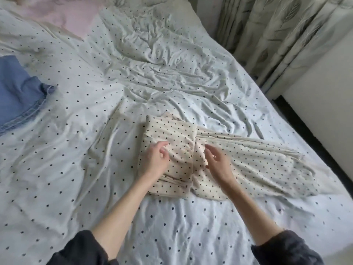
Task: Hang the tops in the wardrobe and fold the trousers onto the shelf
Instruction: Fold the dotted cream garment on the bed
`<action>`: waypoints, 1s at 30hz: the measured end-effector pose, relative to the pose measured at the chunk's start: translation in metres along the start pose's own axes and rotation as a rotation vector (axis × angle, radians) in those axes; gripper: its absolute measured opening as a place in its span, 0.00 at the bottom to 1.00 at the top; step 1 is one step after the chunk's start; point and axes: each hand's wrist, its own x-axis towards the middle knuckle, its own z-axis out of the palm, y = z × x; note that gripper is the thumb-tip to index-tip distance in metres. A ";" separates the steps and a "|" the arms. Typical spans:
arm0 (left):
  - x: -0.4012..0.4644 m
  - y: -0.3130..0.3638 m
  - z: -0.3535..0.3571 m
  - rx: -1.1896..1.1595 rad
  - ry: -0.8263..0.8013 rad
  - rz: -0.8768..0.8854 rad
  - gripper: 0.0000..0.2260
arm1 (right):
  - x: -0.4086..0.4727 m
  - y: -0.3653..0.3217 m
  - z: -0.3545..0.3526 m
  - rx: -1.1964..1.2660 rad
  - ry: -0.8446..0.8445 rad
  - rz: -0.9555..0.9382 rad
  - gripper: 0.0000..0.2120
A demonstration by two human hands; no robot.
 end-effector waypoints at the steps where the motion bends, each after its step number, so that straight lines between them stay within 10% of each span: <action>1: 0.004 -0.010 -0.007 0.013 0.124 -0.043 0.15 | 0.000 0.001 0.007 -0.097 0.062 -0.083 0.16; 7: 0.018 -0.040 -0.033 -0.406 -0.080 -0.456 0.18 | -0.009 0.004 0.058 -0.680 0.097 -0.750 0.18; 15: 0.009 -0.024 -0.045 -0.418 -0.302 -0.438 0.31 | 0.026 0.021 0.049 -1.098 -0.309 -0.484 0.34; 19: -0.001 0.001 -0.048 -0.342 -0.246 -0.338 0.30 | 0.021 0.021 0.034 -0.697 -0.316 -0.514 0.26; 30: -0.013 0.135 0.116 0.237 -0.334 0.041 0.22 | 0.027 0.065 -0.142 0.408 -0.168 0.249 0.20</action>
